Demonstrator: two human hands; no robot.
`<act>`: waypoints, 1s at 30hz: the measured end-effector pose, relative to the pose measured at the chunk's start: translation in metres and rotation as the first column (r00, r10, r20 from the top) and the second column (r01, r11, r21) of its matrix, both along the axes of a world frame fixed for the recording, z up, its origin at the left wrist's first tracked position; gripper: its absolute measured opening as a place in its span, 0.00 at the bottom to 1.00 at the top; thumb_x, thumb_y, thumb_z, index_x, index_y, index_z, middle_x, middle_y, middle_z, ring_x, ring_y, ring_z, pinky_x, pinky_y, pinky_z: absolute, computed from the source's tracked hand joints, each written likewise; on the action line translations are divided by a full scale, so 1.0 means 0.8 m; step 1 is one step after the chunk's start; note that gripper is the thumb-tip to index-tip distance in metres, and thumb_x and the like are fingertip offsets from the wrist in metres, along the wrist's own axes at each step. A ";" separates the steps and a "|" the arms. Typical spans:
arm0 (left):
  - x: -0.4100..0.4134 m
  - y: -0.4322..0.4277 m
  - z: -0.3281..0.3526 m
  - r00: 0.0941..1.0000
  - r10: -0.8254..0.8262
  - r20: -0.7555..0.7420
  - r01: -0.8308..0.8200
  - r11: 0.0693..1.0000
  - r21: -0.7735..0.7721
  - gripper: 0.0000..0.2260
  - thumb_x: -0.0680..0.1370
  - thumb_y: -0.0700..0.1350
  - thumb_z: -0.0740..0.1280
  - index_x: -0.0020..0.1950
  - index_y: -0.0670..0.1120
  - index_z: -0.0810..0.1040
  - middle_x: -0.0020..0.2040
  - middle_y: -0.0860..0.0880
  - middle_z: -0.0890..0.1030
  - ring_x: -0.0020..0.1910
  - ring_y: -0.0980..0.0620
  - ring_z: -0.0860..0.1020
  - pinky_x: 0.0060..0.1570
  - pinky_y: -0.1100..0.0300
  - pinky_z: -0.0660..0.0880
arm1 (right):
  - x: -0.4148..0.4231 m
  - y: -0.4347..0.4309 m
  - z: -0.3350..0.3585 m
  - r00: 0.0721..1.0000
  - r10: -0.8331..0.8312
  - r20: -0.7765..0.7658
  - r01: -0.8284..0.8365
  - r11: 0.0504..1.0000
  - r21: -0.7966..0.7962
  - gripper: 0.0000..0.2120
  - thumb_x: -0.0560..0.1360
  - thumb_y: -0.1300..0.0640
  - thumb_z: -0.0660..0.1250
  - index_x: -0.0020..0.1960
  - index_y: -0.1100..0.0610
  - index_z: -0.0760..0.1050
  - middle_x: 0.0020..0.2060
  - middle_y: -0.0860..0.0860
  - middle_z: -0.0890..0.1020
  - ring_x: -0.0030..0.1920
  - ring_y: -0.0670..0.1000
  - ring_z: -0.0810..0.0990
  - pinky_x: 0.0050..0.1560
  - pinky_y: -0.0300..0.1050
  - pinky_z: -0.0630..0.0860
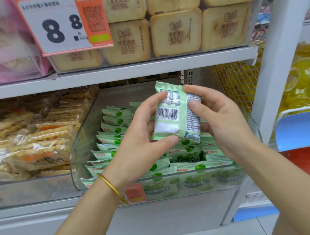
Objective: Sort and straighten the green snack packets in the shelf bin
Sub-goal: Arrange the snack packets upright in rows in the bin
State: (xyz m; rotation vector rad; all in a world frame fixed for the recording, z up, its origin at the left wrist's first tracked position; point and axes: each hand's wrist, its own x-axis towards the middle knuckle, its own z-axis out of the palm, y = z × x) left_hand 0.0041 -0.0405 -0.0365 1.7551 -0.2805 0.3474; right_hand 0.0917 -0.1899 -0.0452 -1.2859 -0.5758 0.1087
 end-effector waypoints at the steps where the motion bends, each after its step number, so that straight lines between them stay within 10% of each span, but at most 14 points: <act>1: 0.000 0.000 0.000 1.000 0.003 0.002 -0.003 1.000 0.001 0.33 0.72 0.26 0.67 0.68 0.55 0.65 0.65 0.51 0.72 0.56 0.60 0.78 0.47 0.67 0.76 | 0.000 0.000 0.000 1.000 -0.002 0.002 0.002 1.000 -0.002 0.14 0.76 0.63 0.64 0.60 0.53 0.76 0.55 0.50 0.82 0.49 0.48 0.82 0.41 0.46 0.81; 13: 0.001 0.000 0.001 0.996 0.086 0.023 -0.086 0.996 -0.004 0.29 0.75 0.31 0.65 0.68 0.57 0.65 0.65 0.54 0.73 0.57 0.63 0.76 0.47 0.67 0.76 | 0.000 0.000 0.001 1.000 -0.005 0.001 0.005 1.000 -0.015 0.13 0.76 0.63 0.64 0.58 0.53 0.77 0.57 0.55 0.80 0.48 0.51 0.82 0.39 0.48 0.81; 22: 0.010 0.011 0.004 0.963 0.100 -0.248 -0.231 0.781 -0.581 0.09 0.80 0.37 0.57 0.59 0.41 0.72 0.50 0.40 0.81 0.41 0.47 0.81 0.34 0.62 0.78 | 0.003 -0.010 0.005 0.999 0.035 -0.018 -0.035 0.999 -0.014 0.25 0.72 0.76 0.57 0.57 0.53 0.78 0.45 0.54 0.81 0.47 0.53 0.83 0.42 0.47 0.82; 26: 0.008 0.008 0.003 0.928 0.066 -0.366 -0.253 0.834 -0.490 0.09 0.81 0.38 0.57 0.58 0.39 0.74 0.44 0.44 0.79 0.30 0.52 0.79 0.28 0.64 0.75 | 0.004 -0.014 0.001 0.971 -0.050 0.232 0.105 0.967 -0.233 0.16 0.67 0.62 0.75 0.49 0.44 0.80 0.56 0.56 0.77 0.52 0.48 0.78 0.53 0.43 0.77; 30: 0.009 0.013 -0.005 0.890 0.366 -0.273 -0.379 0.925 0.005 0.07 0.81 0.42 0.58 0.52 0.47 0.75 0.49 0.50 0.78 0.28 0.58 0.75 0.27 0.65 0.72 | 0.003 -0.024 0.006 0.991 -0.025 0.131 0.043 0.990 -0.136 0.10 0.66 0.56 0.75 0.45 0.50 0.78 0.43 0.49 0.82 0.41 0.46 0.81 0.38 0.40 0.79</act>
